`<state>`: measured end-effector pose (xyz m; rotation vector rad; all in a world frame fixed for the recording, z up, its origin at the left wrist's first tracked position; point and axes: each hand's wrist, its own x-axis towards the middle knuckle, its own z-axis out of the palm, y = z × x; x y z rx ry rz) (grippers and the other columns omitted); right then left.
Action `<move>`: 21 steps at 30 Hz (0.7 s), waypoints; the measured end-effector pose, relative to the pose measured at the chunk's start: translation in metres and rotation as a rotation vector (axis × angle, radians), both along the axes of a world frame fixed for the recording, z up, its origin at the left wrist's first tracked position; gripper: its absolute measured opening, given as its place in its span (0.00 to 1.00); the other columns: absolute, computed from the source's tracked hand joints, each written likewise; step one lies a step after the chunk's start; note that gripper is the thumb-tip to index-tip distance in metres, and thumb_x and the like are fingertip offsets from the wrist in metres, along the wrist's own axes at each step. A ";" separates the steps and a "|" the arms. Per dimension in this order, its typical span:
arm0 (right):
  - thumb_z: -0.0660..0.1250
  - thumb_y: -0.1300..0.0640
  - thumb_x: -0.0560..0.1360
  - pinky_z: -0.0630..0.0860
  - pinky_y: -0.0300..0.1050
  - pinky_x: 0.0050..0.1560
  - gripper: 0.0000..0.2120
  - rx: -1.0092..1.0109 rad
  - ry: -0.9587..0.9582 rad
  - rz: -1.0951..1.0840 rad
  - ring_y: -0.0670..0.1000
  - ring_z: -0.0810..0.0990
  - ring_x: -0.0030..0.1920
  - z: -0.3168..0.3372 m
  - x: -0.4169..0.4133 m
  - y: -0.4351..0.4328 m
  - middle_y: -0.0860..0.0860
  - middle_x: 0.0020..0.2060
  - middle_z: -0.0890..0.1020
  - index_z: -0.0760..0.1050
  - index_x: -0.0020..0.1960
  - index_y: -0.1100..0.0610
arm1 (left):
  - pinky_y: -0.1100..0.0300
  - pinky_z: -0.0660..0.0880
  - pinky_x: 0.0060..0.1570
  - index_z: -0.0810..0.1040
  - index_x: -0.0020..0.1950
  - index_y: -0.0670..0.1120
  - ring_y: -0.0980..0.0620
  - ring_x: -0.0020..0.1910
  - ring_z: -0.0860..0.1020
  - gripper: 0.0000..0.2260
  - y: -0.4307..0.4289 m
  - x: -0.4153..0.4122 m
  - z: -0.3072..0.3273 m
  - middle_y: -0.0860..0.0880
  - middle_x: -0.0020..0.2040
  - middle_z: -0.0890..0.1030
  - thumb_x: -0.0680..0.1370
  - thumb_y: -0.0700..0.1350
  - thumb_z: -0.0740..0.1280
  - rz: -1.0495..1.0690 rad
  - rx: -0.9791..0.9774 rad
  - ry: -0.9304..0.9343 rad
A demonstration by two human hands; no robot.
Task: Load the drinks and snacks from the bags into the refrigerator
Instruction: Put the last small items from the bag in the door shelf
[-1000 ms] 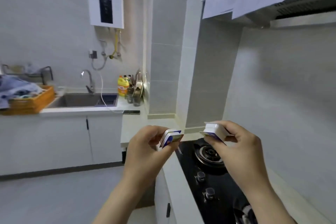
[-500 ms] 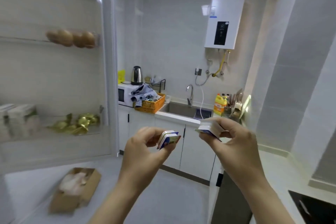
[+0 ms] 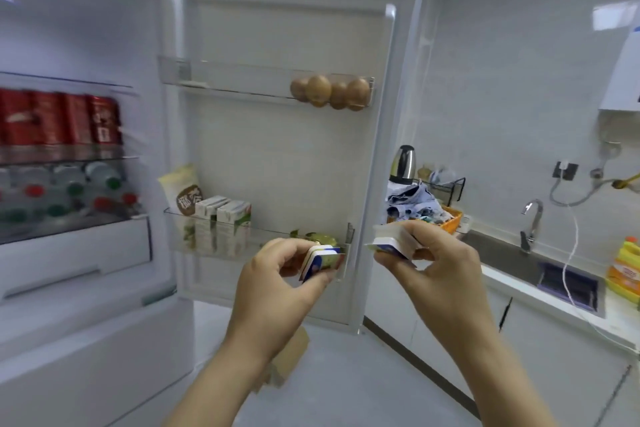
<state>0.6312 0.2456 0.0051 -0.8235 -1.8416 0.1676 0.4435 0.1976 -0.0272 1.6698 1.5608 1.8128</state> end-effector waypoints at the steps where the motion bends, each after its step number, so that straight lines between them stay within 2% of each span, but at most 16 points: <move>1: 0.77 0.60 0.69 0.77 0.42 0.42 0.10 -0.001 0.003 0.030 0.45 0.79 0.43 0.000 -0.008 0.012 0.41 0.41 0.82 0.81 0.47 0.49 | 0.70 0.75 0.45 0.82 0.43 0.56 0.61 0.44 0.80 0.10 0.007 -0.007 0.001 0.58 0.43 0.82 0.67 0.43 0.78 0.026 -0.001 -0.011; 6: 0.76 0.61 0.68 0.78 0.44 0.42 0.10 0.024 0.026 0.111 0.44 0.79 0.42 0.007 -0.042 0.073 0.39 0.39 0.81 0.81 0.46 0.50 | 0.70 0.75 0.44 0.81 0.43 0.57 0.62 0.44 0.79 0.11 0.043 -0.038 0.007 0.58 0.43 0.82 0.68 0.43 0.77 0.143 -0.034 -0.003; 9: 0.76 0.60 0.69 0.77 0.44 0.41 0.09 -0.027 0.023 0.182 0.45 0.79 0.40 0.004 -0.065 0.104 0.42 0.37 0.81 0.80 0.43 0.49 | 0.68 0.75 0.44 0.81 0.43 0.59 0.63 0.44 0.79 0.11 0.061 -0.057 0.006 0.59 0.43 0.82 0.68 0.44 0.77 0.224 -0.055 -0.008; 13: 0.75 0.60 0.70 0.77 0.47 0.40 0.08 -0.122 0.003 0.257 0.46 0.79 0.39 -0.007 -0.097 0.137 0.43 0.36 0.81 0.78 0.41 0.48 | 0.73 0.73 0.42 0.81 0.44 0.57 0.63 0.43 0.79 0.10 0.074 -0.084 0.001 0.59 0.42 0.82 0.68 0.44 0.77 0.307 -0.072 -0.011; 14: 0.75 0.60 0.70 0.77 0.46 0.40 0.09 -0.149 0.016 0.273 0.46 0.79 0.39 -0.010 -0.106 0.144 0.43 0.36 0.81 0.78 0.40 0.48 | 0.74 0.73 0.42 0.82 0.44 0.56 0.63 0.42 0.79 0.09 0.076 -0.091 0.001 0.59 0.42 0.83 0.68 0.44 0.77 0.323 -0.081 -0.006; 17: 0.75 0.60 0.69 0.72 0.33 0.37 0.13 -0.223 0.017 0.324 0.42 0.78 0.39 -0.014 -0.135 0.159 0.39 0.35 0.81 0.77 0.40 0.42 | 0.70 0.75 0.43 0.82 0.46 0.53 0.62 0.42 0.80 0.09 0.086 -0.114 0.004 0.58 0.42 0.83 0.68 0.44 0.76 0.356 -0.082 0.008; 18: 0.75 0.60 0.69 0.69 0.31 0.35 0.12 -0.253 -0.010 0.330 0.42 0.77 0.37 -0.015 -0.144 0.166 0.40 0.34 0.80 0.77 0.38 0.43 | 0.69 0.76 0.44 0.82 0.46 0.53 0.62 0.42 0.80 0.09 0.091 -0.121 0.006 0.57 0.42 0.83 0.68 0.43 0.76 0.356 -0.078 0.012; 21: 0.73 0.59 0.69 0.67 0.36 0.34 0.07 -0.358 -0.051 0.331 0.47 0.75 0.35 -0.016 -0.166 0.186 0.47 0.32 0.78 0.76 0.37 0.52 | 0.68 0.76 0.42 0.81 0.45 0.53 0.62 0.40 0.79 0.09 0.108 -0.134 0.012 0.56 0.42 0.83 0.68 0.42 0.76 0.332 -0.088 0.043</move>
